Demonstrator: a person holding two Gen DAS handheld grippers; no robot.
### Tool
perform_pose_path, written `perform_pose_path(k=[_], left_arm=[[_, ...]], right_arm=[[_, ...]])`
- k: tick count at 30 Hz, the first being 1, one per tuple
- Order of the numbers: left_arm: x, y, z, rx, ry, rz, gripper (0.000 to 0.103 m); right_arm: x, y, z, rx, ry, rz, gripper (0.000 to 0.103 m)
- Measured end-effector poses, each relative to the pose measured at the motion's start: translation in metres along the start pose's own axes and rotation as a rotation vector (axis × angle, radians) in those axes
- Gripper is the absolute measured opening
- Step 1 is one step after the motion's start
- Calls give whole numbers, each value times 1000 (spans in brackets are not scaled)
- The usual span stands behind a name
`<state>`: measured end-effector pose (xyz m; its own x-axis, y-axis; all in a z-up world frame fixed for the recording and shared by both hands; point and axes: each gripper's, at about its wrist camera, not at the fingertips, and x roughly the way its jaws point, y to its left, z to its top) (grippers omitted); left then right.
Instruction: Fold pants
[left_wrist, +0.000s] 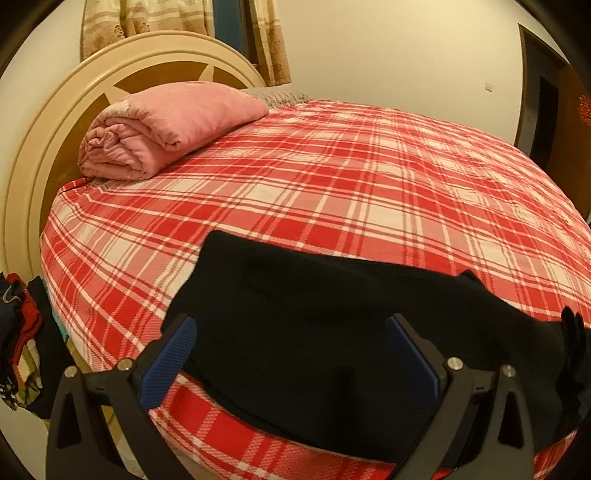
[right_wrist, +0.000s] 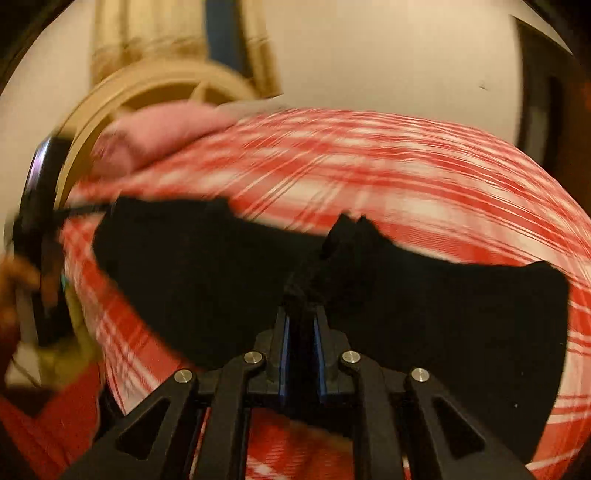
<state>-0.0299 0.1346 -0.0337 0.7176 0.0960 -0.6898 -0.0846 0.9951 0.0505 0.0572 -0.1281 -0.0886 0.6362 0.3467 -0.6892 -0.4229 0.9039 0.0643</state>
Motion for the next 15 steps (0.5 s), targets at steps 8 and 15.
perform_pose_path(k=[8, 15], left_arm=[[9, -12, -6, 11, 33, -27, 103], [-8, -34, -6, 92, -18, -110, 103]], right_arm=[[8, 11, -12, -113, 3, -45, 24], [-41, 0, 11, -1, -88, 173, 45]])
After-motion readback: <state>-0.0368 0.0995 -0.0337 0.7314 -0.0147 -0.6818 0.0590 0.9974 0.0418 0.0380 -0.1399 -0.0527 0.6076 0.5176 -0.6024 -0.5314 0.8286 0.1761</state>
